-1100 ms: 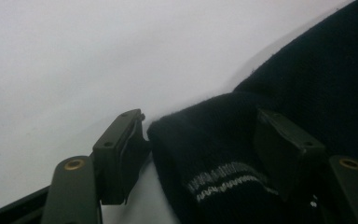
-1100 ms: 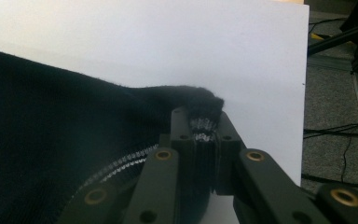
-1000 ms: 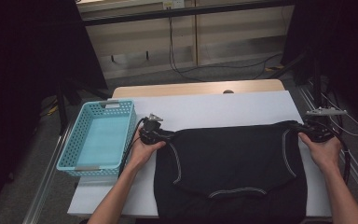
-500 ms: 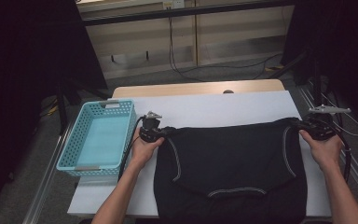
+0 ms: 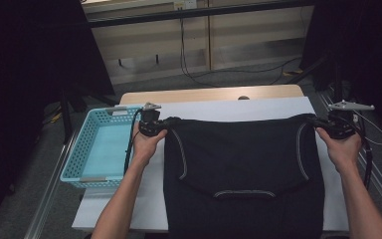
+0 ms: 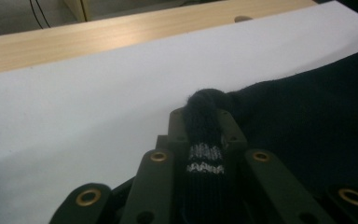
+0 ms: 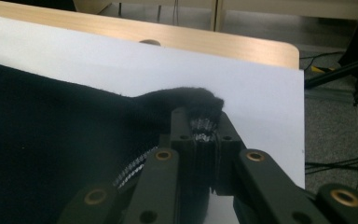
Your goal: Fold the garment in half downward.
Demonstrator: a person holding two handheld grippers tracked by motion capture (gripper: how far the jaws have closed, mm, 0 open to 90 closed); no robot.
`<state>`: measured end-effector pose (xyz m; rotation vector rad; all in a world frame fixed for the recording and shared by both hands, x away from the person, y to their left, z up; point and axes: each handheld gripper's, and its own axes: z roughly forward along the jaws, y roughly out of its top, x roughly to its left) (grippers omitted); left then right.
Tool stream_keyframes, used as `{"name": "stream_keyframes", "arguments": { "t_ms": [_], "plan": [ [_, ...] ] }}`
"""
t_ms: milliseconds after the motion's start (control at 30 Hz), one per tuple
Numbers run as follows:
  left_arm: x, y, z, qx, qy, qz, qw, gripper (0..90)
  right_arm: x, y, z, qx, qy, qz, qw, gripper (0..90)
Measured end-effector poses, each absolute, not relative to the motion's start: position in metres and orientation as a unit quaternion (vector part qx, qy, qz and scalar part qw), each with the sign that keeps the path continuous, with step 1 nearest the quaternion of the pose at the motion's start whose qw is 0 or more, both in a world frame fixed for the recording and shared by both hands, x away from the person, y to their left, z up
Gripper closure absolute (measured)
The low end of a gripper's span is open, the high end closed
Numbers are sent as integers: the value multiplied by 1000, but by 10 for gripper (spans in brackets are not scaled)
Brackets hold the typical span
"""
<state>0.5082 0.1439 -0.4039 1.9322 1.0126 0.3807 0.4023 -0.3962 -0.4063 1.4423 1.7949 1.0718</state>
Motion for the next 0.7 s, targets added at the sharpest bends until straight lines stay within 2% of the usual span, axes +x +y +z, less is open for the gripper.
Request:
{"name": "stream_keyframes", "arguments": {
  "t_ms": [700],
  "plan": [
    [547, 152, -387, 764, 422, 186, 452, 796, 455, -384, -380, 536, 666, 410, 318, 824]
  ]
}}
